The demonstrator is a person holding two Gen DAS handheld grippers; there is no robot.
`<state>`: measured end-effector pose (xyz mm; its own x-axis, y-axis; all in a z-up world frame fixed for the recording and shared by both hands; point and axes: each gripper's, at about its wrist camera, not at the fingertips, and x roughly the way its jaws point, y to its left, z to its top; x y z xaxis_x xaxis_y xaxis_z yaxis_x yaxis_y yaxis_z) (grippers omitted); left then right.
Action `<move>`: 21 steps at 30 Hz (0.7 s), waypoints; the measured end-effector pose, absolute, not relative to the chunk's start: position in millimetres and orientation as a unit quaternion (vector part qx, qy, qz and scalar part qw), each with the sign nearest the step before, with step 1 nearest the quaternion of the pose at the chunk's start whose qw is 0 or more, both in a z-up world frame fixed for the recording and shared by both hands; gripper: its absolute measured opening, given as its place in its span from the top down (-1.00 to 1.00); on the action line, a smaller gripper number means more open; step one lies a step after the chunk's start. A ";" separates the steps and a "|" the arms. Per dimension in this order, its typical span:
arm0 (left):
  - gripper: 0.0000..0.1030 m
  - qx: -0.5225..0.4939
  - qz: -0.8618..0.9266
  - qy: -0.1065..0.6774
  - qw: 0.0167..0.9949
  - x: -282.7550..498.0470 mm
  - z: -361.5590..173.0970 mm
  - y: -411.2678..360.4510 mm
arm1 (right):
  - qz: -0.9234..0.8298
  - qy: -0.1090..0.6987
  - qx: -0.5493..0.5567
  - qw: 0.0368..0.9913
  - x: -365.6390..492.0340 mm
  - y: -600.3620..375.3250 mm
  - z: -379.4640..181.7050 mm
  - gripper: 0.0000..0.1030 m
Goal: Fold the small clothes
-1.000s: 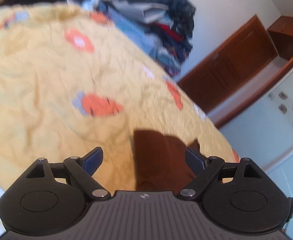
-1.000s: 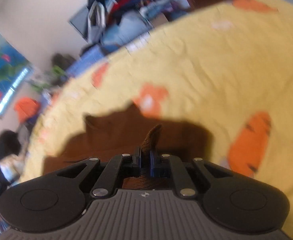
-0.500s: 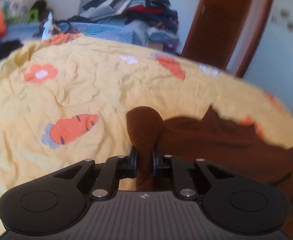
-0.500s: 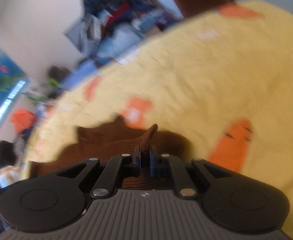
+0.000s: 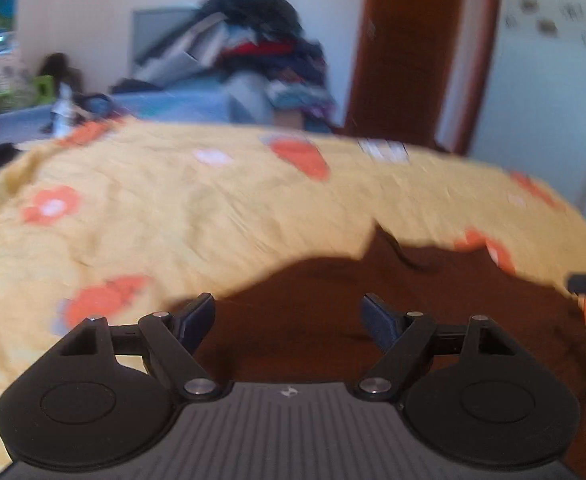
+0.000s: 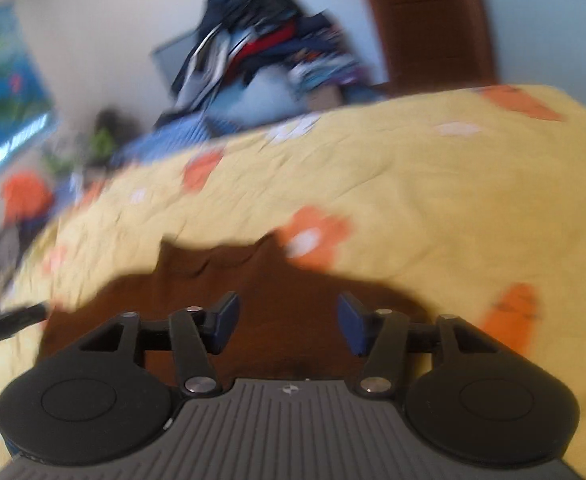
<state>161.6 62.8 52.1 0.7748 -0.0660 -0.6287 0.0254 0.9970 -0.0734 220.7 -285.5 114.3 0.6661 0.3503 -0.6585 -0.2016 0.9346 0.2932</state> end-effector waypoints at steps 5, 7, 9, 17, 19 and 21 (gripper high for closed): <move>-0.60 0.034 -0.016 0.329 0.943 170.3 -1.8 52.9 | 0.127 0.351 -0.050 0.926 214.0 -255.0 64.7 -0.20; -0.61 0.015 -0.027 0.327 0.944 170.2 -3.1 62.5 | 0.133 0.343 -0.029 0.929 212.8 -265.3 63.5 -0.20; -0.61 0.026 -0.021 0.328 0.944 171.5 -1.0 58.6 | 0.134 0.340 -0.034 0.930 213.4 -264.4 63.7 -0.21; -0.59 -0.041 0.002 0.305 0.951 74.4 30.4 103.1 | 0.119 0.327 0.105 0.932 130.1 -329.0 115.1 -0.46; -0.58 -0.049 0.019 0.341 0.939 68.3 20.1 115.1 | 0.116 0.355 0.083 0.924 116.3 -332.7 107.7 -0.45; -0.53 -0.059 0.019 0.366 0.929 73.3 9.8 119.9 | 0.122 0.375 0.055 0.917 113.7 -324.7 97.6 -0.26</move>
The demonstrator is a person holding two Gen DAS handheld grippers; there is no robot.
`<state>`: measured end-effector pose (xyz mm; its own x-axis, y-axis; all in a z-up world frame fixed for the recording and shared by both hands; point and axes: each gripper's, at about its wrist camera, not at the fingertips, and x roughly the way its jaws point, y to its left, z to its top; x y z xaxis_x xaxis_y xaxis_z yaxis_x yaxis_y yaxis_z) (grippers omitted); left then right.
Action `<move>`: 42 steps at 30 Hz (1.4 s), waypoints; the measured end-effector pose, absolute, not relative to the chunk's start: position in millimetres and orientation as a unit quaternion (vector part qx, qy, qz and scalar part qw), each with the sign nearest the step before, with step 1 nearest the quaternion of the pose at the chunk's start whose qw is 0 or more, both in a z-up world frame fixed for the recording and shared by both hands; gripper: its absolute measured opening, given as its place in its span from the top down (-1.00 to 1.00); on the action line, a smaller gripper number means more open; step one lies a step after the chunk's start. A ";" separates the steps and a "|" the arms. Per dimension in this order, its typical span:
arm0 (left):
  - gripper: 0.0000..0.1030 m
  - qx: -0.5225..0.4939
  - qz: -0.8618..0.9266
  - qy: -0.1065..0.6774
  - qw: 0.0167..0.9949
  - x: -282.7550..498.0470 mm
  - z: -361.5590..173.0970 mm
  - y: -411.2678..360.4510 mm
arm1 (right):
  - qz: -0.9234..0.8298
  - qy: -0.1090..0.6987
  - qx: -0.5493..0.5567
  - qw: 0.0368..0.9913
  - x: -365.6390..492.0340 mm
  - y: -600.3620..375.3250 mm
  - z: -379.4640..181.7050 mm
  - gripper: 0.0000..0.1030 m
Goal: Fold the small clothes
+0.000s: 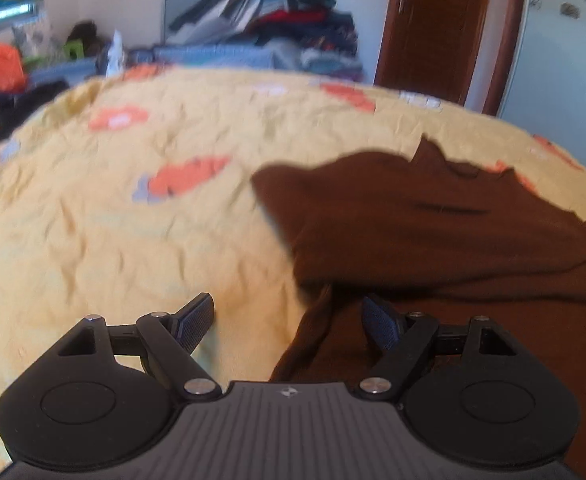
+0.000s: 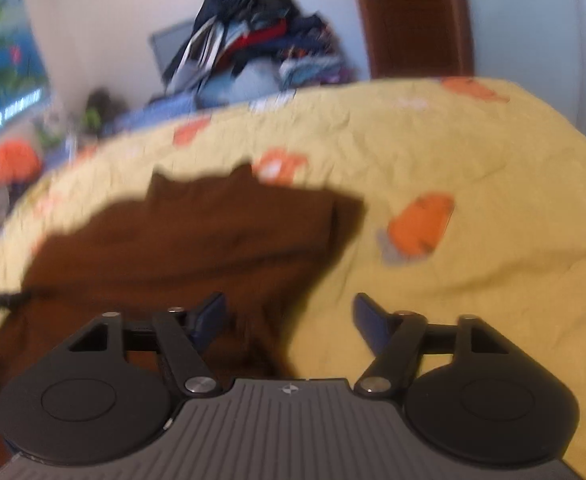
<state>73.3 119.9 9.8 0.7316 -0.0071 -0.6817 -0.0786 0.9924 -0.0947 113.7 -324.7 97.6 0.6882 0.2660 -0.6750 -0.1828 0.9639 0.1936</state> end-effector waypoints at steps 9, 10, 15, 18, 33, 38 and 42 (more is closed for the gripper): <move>0.69 -0.027 0.020 0.354 0.935 81.7 7.2 121.4 | 0.111 0.387 -0.054 0.914 114.9 -296.7 78.2 0.76; 0.70 -0.021 0.017 0.350 0.936 79.7 6.3 122.2 | 0.107 0.390 -0.018 0.915 117.5 -312.1 77.2 0.78; 0.69 -0.013 0.026 0.343 0.939 72.9 6.3 113.0 | 0.106 0.386 -0.014 0.916 105.2 -307.6 76.3 0.55; 0.39 -0.040 0.021 0.364 0.930 57.2 12.9 118.4 | 0.101 0.394 0.027 0.913 93.9 -316.6 85.0 -0.39; -0.31 -0.213 -0.047 0.391 0.894 21.9 17.3 134.1 | 0.160 0.438 0.189 0.864 83.6 -358.8 82.6 0.78; -0.31 -0.234 -0.052 0.395 0.887 14.3 13.6 143.1 | 0.124 0.439 0.227 0.861 73.3 -391.0 73.2 0.84; -0.33 -0.314 -0.081 0.401 0.857 8.6 14.7 167.5 | 0.158 0.452 0.291 0.828 55.9 -390.7 74.1 0.05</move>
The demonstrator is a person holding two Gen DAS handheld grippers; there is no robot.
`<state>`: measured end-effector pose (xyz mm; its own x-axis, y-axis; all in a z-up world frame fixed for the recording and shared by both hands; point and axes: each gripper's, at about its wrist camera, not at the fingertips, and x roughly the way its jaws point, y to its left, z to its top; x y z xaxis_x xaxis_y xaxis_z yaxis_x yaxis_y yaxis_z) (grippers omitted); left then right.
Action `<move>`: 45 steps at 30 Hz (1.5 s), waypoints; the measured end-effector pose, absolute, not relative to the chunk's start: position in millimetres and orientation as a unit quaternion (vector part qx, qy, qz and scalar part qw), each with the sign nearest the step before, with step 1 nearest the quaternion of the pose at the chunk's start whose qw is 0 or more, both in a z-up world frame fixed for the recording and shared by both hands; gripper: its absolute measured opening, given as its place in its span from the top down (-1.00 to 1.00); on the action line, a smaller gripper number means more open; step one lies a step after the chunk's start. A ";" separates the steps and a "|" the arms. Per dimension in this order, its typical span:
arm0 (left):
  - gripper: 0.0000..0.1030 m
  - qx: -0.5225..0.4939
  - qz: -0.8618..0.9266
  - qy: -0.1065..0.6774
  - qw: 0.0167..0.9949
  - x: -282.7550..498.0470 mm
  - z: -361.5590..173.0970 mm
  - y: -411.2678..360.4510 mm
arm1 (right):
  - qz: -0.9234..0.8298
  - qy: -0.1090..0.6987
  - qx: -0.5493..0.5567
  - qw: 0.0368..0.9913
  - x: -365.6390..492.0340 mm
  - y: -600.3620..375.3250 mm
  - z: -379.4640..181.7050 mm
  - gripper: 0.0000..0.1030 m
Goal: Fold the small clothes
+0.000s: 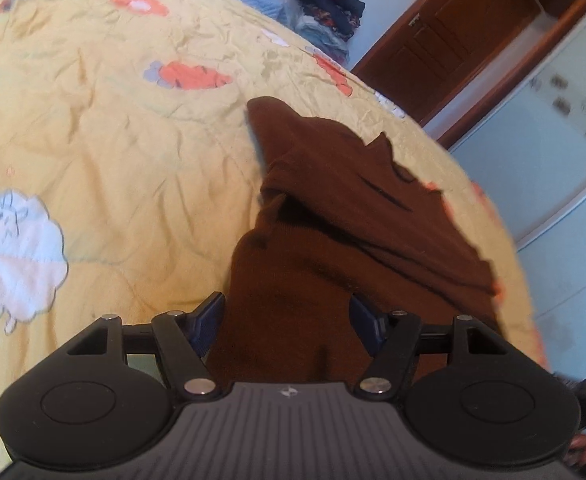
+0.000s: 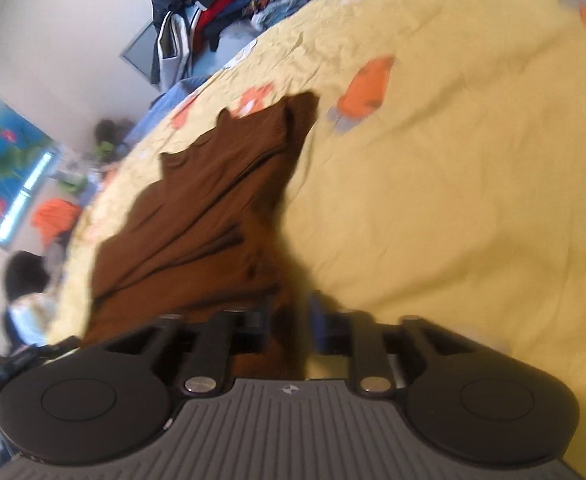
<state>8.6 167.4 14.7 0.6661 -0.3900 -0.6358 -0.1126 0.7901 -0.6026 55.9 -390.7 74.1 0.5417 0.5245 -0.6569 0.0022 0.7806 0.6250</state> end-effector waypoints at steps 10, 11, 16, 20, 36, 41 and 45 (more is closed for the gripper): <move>-0.23 -0.386 -0.131 0.420 0.811 6.5 -3.9 184.2 | 0.220 0.469 0.378 0.768 28.1 -387.6 61.2 0.08; -0.03 -0.368 -0.126 0.424 0.818 8.6 -1.8 180.8 | 0.209 0.481 0.363 0.770 29.4 -385.4 61.3 0.59; 0.94 -0.285 -0.082 0.455 0.840 7.9 5.2 178.0 | 0.174 0.461 0.324 0.808 26.8 -402.8 74.7 0.80; 0.93 -0.290 -0.099 0.452 0.838 -0.8 0.4 188.7 | 0.162 0.464 0.359 0.794 21.4 -417.3 59.2 0.85; 0.92 -0.313 -0.137 0.464 0.817 -51.7 -6.2 198.8 | 0.215 0.490 0.370 0.759 -36.5 -401.5 55.2 0.88; 0.62 -0.319 -0.181 0.504 0.781 -58.0 -5.5 195.8 | 0.217 0.485 0.397 0.748 -43.8 -396.9 52.2 0.48; -0.19 -0.334 -0.223 0.484 0.777 -80.7 -5.3 183.0 | 0.261 0.482 0.372 0.749 -55.1 -380.1 68.6 -0.27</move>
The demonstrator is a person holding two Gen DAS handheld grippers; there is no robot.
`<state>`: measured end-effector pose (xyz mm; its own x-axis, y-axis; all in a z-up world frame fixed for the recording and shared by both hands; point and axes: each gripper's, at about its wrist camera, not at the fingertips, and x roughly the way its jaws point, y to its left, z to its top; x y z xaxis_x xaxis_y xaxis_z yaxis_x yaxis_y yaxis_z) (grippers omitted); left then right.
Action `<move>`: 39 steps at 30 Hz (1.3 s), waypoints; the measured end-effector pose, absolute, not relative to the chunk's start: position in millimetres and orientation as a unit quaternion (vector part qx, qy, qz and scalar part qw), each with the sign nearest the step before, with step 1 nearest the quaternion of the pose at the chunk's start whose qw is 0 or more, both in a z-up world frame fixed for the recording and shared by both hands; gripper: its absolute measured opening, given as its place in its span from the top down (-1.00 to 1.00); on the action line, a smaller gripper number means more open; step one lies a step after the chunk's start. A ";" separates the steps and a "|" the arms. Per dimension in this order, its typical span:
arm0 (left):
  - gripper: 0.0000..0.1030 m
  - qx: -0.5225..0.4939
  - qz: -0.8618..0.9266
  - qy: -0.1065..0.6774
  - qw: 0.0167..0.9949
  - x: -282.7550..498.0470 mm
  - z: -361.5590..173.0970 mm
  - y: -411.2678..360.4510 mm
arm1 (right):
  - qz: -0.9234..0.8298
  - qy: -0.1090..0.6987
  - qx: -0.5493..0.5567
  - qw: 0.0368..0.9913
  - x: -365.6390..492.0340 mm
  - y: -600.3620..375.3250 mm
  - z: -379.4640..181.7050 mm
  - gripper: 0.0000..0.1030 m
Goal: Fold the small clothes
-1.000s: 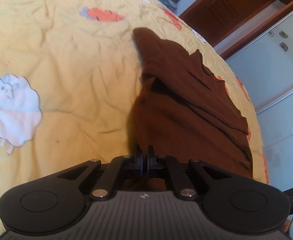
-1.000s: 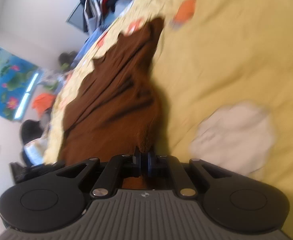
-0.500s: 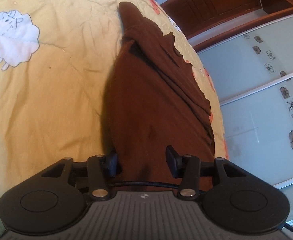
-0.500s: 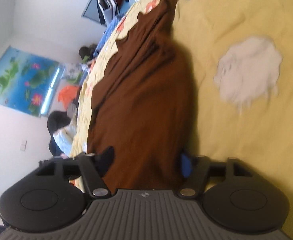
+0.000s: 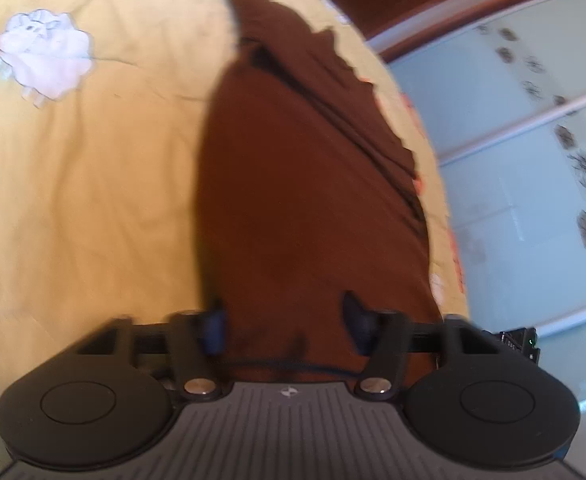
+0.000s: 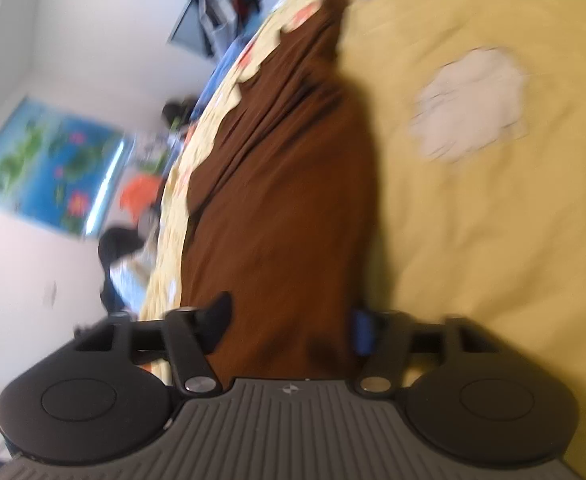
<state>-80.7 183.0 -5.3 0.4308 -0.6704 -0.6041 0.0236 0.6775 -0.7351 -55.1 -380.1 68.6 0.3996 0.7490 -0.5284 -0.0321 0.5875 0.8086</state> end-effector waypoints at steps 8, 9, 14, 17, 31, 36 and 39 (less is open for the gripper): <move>0.94 -0.291 -0.181 0.497 0.797 -133.1 -6.5 215.5 | 0.256 0.506 0.336 0.752 -76.8 -379.0 60.9 0.88; 0.94 -0.286 -0.166 0.495 0.803 -140.5 -3.6 227.4 | 0.248 0.503 0.343 0.753 -79.6 -383.7 59.3 0.92; 0.44 -0.275 -0.122 0.482 0.822 -171.9 22.0 277.8 | 0.268 0.486 0.388 0.735 -94.0 -389.0 59.5 0.06; -0.90 -0.320 -0.143 0.425 0.835 -181.5 34.4 279.8 | 0.287 0.475 0.387 0.736 -95.9 -381.1 69.4 -0.47; -0.74 -0.397 -0.256 0.458 0.753 -146.3 -12.6 179.2 | 0.276 0.477 0.477 0.685 -101.8 -390.4 61.2 -0.56; 0.32 -0.396 -0.249 0.485 0.739 -142.5 -21.6 172.4 | 0.289 0.485 0.470 0.679 -106.4 -383.7 61.1 -0.55; 0.86 -0.392 -0.223 0.498 0.741 -143.2 -27.7 175.4 | 0.268 0.500 0.451 0.689 -105.9 -376.5 58.9 0.21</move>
